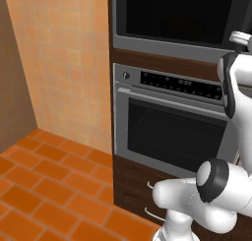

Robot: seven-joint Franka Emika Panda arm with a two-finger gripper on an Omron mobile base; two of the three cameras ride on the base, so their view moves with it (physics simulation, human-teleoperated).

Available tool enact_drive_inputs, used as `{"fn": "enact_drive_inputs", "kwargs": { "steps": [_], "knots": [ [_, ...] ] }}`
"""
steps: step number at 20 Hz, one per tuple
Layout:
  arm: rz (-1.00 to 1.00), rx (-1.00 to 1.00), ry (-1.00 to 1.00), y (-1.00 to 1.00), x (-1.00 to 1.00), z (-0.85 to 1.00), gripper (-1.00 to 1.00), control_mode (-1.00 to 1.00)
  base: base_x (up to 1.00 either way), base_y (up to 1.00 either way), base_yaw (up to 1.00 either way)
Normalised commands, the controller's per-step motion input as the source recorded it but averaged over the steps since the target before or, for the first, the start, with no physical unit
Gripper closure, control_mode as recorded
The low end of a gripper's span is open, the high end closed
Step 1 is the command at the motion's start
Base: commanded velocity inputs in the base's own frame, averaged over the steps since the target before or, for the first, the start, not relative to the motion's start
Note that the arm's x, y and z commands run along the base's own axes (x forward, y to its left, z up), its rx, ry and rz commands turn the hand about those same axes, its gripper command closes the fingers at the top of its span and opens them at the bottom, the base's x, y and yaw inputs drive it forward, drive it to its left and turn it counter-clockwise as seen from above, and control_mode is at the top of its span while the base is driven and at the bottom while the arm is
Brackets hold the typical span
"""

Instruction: Pick the lime from the sink and place it in the bowl. Then pick the bowl and place it in the microwave. Then close the microwave door and press the start button.

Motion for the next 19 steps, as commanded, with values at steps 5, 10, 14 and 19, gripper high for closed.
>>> {"fn": "enact_drive_inputs", "kwargs": {
  "steps": [5,10,14,19],
  "knots": [
    [0.01,0.0,0.0,-0.05,0.22,-0.23,1.0,-1.0,0.0,0.0,0.0],
    [0.28,0.09,0.0,-0.25,0.81,-0.4,1.0,-1.0,0.0,0.0,0.0],
    [0.44,0.16,0.0,-0.49,0.95,-0.4,1.0,-1.0,0.0,0.0,0.0],
    [0.3,0.08,0.0,-0.18,0.5,-0.23,1.0,-1.0,0.0,0.0,0.0]
  ]
}}
